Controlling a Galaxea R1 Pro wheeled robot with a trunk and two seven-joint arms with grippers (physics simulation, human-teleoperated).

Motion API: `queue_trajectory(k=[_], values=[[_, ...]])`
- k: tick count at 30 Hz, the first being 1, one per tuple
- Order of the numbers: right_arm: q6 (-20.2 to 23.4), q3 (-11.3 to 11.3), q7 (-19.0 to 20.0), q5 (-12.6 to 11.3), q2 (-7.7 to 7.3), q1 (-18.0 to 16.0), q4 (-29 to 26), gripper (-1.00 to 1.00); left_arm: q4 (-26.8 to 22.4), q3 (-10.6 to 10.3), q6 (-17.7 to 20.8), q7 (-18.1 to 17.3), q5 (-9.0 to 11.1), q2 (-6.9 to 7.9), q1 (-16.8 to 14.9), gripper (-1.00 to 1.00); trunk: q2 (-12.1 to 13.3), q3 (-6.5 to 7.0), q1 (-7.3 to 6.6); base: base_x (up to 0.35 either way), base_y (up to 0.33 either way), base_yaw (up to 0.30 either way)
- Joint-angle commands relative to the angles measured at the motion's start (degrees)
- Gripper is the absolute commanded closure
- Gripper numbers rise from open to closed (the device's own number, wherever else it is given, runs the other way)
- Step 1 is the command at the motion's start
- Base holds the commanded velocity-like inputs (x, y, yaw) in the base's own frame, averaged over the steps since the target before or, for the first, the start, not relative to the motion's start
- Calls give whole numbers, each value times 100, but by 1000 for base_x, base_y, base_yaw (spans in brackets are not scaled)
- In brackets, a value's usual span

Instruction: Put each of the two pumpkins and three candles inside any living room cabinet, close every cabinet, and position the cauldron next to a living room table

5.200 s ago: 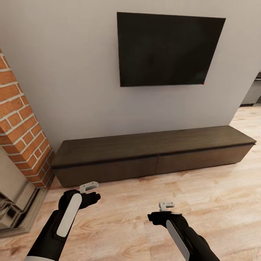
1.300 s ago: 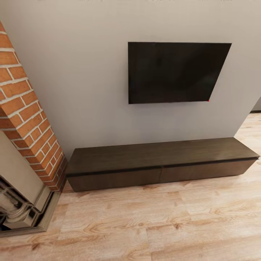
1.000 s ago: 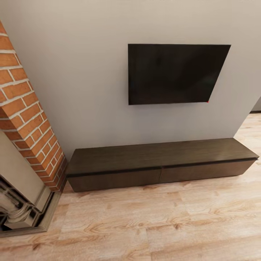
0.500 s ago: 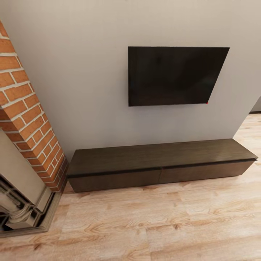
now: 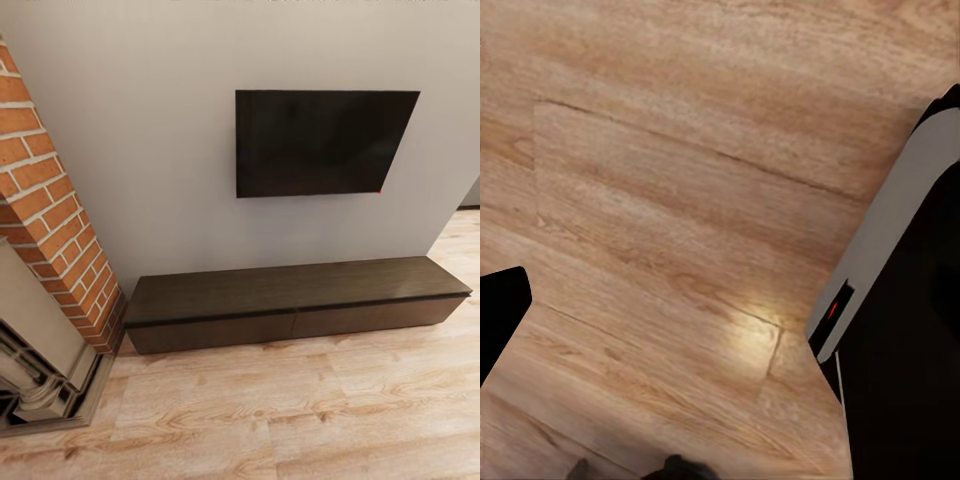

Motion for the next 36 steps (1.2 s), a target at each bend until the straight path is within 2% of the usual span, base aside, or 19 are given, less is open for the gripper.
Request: queue_trajectory(k=[1, 9, 36], values=[[-37, 47, -2, -50, 5, -9, 23, -100, -6, -49, 9, 18, 45, -6, -1, -100, 37, 12, -22, 0, 0, 0], [-37, 47, 0, -50, -34, -9, 23, -100, -6, -51, 9, 18, 35, -130, 0, -100, 357, 156, -197, 0, 0, 0], [-37, 46, -1, -57, -22, -9, 23, -100, -6, -51, 18, 18, 58, -143, 0, -100, 1440, 641, -790, 0, 0, 0]])
